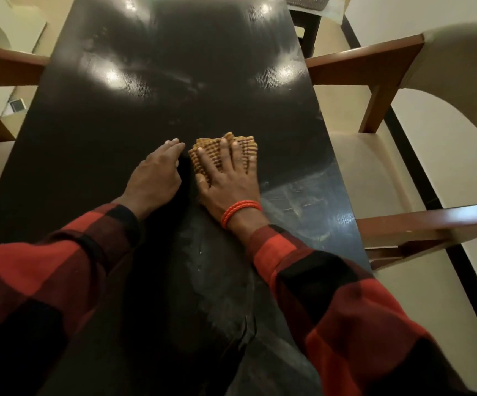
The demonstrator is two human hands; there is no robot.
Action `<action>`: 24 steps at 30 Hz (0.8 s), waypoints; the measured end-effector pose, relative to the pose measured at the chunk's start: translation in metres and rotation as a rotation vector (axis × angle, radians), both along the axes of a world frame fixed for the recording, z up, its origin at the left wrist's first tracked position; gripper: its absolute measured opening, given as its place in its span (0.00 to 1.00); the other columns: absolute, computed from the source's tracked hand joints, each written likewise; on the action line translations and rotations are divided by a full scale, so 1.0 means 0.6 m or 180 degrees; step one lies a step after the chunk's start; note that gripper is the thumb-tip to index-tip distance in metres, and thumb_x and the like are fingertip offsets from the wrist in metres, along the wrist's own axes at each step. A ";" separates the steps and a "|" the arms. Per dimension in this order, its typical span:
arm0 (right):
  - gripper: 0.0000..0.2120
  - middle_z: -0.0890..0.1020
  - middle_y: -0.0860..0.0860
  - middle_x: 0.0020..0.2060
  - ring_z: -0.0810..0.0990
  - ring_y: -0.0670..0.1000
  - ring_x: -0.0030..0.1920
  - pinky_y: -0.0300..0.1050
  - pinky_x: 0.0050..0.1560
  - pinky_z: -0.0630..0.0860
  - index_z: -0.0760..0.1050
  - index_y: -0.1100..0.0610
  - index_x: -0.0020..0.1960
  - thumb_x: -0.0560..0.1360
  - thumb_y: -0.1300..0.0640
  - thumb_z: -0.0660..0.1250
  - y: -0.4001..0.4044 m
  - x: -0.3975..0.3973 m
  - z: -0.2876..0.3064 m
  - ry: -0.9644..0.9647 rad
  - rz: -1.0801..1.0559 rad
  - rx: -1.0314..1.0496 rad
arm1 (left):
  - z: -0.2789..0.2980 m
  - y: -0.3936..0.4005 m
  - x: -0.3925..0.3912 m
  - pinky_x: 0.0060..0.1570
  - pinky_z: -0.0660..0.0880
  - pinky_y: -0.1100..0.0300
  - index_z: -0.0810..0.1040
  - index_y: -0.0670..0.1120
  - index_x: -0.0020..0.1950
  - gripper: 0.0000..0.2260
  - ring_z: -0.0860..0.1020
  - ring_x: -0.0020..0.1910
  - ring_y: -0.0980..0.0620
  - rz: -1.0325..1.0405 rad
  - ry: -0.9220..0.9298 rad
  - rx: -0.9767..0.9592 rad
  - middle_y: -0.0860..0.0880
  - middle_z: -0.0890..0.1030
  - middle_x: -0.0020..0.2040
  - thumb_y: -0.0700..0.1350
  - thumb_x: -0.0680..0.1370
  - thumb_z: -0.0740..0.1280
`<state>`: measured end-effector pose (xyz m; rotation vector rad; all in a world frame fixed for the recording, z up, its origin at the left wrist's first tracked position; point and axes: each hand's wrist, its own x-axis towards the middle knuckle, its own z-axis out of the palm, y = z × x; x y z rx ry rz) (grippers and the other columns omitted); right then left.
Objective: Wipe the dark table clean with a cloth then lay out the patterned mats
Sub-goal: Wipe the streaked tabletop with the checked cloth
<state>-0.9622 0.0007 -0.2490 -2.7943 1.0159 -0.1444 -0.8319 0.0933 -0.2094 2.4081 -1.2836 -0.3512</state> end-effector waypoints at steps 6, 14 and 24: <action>0.27 0.49 0.55 0.81 0.45 0.57 0.81 0.65 0.76 0.44 0.52 0.40 0.80 0.82 0.39 0.48 0.066 0.003 0.000 0.0056 0.0293 0.0098 | -0.011 0.038 -0.016 0.75 0.62 0.46 0.67 0.46 0.77 0.21 0.64 0.77 0.46 0.0027 0.0071 -0.0050 0.43 0.67 0.77 0.39 0.83 0.56; 0.27 0.54 0.52 0.81 0.50 0.56 0.80 0.63 0.76 0.47 0.57 0.37 0.78 0.79 0.38 0.52 -0.009 -0.051 -0.009 -0.0090 -0.0288 -0.0010 | -0.018 0.009 -0.046 0.76 0.61 0.48 0.67 0.44 0.77 0.21 0.63 0.78 0.48 -0.0106 -0.0035 -0.0055 0.45 0.67 0.78 0.38 0.83 0.57; 0.29 0.50 0.52 0.81 0.48 0.57 0.80 0.64 0.76 0.49 0.50 0.37 0.79 0.79 0.38 0.48 -0.165 -0.243 -0.011 0.0047 -0.1158 0.0089 | -0.026 -0.001 -0.080 0.76 0.58 0.51 0.67 0.42 0.77 0.21 0.61 0.78 0.49 0.0057 -0.0135 -0.0029 0.45 0.66 0.78 0.36 0.83 0.56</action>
